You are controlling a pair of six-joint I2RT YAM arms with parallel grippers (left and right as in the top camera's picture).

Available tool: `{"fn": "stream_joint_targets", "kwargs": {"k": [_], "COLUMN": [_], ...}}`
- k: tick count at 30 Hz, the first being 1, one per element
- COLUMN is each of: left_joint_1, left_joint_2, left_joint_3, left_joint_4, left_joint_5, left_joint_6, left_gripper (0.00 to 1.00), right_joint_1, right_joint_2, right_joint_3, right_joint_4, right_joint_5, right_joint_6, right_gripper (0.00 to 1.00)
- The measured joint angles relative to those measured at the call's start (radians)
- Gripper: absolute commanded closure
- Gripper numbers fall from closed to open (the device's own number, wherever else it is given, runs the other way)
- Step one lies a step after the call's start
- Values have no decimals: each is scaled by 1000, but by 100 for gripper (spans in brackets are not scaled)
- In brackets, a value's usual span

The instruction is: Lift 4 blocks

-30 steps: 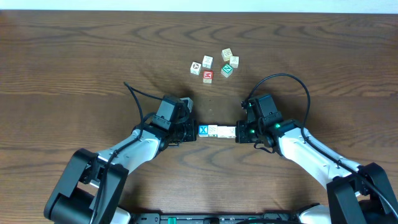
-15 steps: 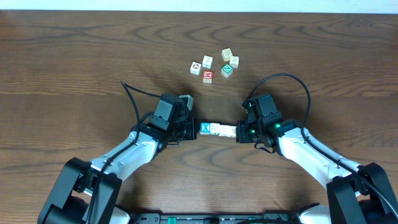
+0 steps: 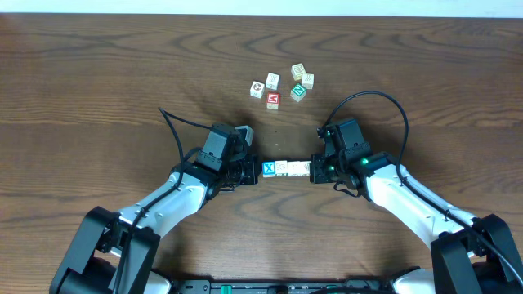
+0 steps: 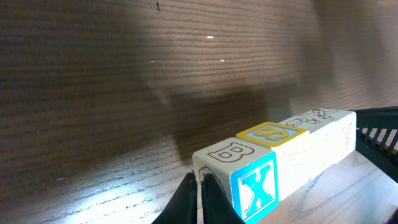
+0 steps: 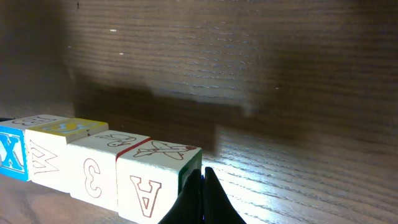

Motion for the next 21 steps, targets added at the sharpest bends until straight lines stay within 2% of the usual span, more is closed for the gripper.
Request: {"fn": "stream_joint_targets", "kwargs": {"k": [21], "left_joint_1": [1], "left_joint_2": [0], "left_joint_3": [0], "left_joint_4": [-6], "left_joint_5": [-7], "left_joint_6": [0], "left_gripper": [93], "right_joint_1": [-1], "right_joint_2": [0], "right_joint_3": [50], "right_joint_4": [-33], "right_joint_5": [7], "right_joint_6": [-16], "right_gripper": [99]}}
